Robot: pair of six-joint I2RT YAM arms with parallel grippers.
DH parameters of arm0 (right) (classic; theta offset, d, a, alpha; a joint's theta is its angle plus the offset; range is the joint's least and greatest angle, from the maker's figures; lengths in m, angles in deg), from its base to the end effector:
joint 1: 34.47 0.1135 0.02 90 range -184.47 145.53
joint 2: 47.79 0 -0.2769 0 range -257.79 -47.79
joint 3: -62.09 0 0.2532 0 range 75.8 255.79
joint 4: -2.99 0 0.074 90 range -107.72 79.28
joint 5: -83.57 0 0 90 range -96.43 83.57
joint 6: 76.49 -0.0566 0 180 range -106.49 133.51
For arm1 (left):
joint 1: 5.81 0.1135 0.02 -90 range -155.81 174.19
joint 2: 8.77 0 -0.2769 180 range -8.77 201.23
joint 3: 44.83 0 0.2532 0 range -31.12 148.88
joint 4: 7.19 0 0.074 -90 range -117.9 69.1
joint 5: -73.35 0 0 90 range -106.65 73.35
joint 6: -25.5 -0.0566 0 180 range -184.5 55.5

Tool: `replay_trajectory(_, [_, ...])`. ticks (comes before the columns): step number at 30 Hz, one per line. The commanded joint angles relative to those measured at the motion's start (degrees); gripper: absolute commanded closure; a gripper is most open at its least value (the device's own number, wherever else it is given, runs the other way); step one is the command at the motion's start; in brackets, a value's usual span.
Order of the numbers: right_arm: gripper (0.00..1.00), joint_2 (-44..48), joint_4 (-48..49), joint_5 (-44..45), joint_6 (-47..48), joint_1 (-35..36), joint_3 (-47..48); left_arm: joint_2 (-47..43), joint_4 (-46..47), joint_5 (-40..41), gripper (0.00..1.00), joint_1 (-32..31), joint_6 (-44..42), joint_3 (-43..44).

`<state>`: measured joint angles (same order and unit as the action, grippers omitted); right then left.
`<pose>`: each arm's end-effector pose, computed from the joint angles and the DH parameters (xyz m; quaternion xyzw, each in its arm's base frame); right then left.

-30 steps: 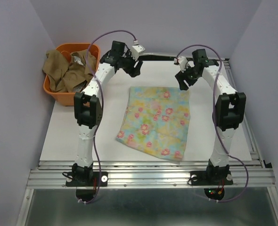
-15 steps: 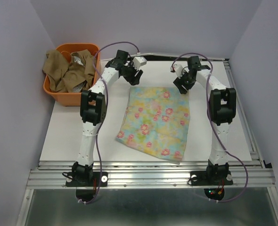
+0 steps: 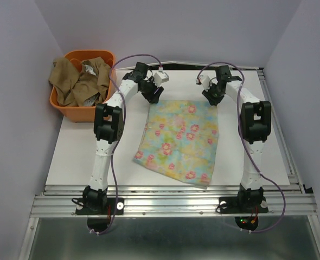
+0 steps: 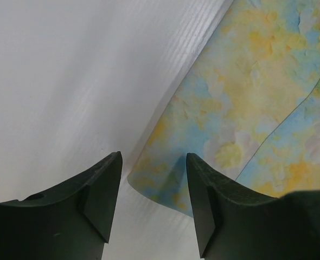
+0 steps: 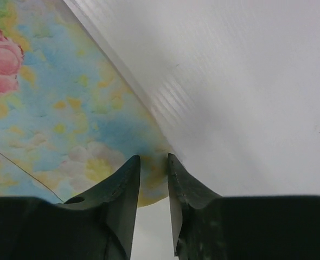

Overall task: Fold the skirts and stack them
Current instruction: Fold the skirt

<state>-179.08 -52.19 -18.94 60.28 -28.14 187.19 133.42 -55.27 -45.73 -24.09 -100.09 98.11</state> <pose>0.5119 0.0691 0.1808 -0.4546 0.8496 0.0141 0.2671 0.5379 -0.2067 0.1958 0.4899 0.7625 -0.1782 0.3833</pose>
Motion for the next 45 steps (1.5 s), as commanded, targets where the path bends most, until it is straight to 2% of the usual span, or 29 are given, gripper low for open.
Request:
replay_trajectory(1, [0.70,-0.55,1.40,-0.58,1.66,-0.44,-0.74,-0.60,-1.49,-0.80,0.37,0.00,-1.93,-0.12])
replay_trajectory(3, [0.81,-0.90,1.40,-0.23,1.84,-0.44,-0.56,-0.34,-1.58,-0.80,0.37,0.00,-2.20,-0.20])
replay_trajectory(5, [0.95,-1.25,1.40,0.12,1.75,-0.44,-0.13,0.10,-1.31,-0.45,0.44,0.00,-2.11,-0.12])
replay_trajectory(6, [0.99,-1.43,1.40,0.56,1.75,-0.44,0.22,0.28,-0.88,-0.19,0.47,0.00,-2.02,-0.12])
replay_trajectory(10, [0.99,-2.66,2.53,2.23,1.49,-0.44,2.51,1.59,0.27,0.95,0.63,0.00,-1.06,0.76])
replay_trajectory(15, [0.99,-5.21,2.98,3.28,1.49,-0.44,8.48,2.21,0.88,1.22,0.70,0.00,-0.53,2.25])
replay_trajectory(18, [0.99,-6.43,3.50,3.72,1.49,-0.44,11.99,2.21,1.41,1.22,0.83,0.00,-0.70,2.61])
replay_trajectory(19, [0.99,-6.70,4.29,4.33,1.40,-0.44,12.70,2.13,1.41,1.31,0.96,0.09,-0.62,2.69])
replay_trajectory(20, [0.99,-6.88,4.64,4.60,1.23,-0.44,13.32,1.95,1.93,1.31,1.00,0.09,-0.53,2.69])
replay_trajectory(27, [0.99,-4.34,6.32,4.78,0.35,-0.44,17.10,-4.81,8.44,1.22,1.00,0.97,2.81,-1.96])
replay_trajectory(32, [0.99,0.75,6.23,4.52,2.10,-0.44,17.72,-8.94,7.74,1.92,1.00,1.41,3.07,0.23])
replay_trajectory(35, [0.99,2.87,4.21,4.08,2.63,-0.44,17.72,-12.89,7.83,1.92,1.00,1.41,2.46,-1.95])
replay_trajectory(39, [0.99,9.27,0.35,2.15,2.81,-0.44,14.75,-20.27,9.40,0.87,1.00,1.41,0.53,-9.68])
replay_trajectory(42, [0.99,13.67,-1.76,0.65,3.42,0.17,11.05,-27.12,11.07,0.43,1.00,1.41,-1.14,-19.17])
replay_trajectory(45, [0.99,21.92,-2.82,-0.31,3.69,1.23,0.36,-34.41,11.87,0.60,1.00,1.41,-4.03,-27.96])
